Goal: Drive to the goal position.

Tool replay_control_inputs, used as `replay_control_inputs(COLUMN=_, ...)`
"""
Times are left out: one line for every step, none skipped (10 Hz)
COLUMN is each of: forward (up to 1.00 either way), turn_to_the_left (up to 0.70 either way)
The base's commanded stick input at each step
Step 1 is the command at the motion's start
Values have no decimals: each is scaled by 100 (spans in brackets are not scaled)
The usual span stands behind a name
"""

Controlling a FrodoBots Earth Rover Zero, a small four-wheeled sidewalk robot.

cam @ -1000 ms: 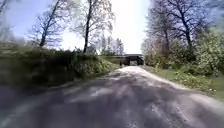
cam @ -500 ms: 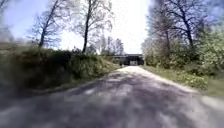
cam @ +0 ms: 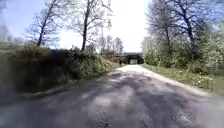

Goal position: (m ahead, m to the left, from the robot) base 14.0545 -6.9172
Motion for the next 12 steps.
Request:
replay_control_inputs(forward=70, turn_to_the_left=-1)
replay_control_inputs(forward=70, turn_to_the_left=-11)
replay_control_inputs(forward=70, turn_to_the_left=-13)
replay_control_inputs(forward=70, turn_to_the_left=0)
replay_control_inputs(forward=70, turn_to_the_left=0)
replay_control_inputs(forward=70, turn_to_the_left=0)
replay_control_inputs(forward=70, turn_to_the_left=0)
replay_control_inputs(forward=70, turn_to_the_left=0)
replay_control_inputs(forward=70, turn_to_the_left=0)
replay_control_inputs(forward=70, turn_to_the_left=0)
replay_control_inputs(forward=70, turn_to_the_left=0)
replay_control_inputs(forward=70, turn_to_the_left=0)
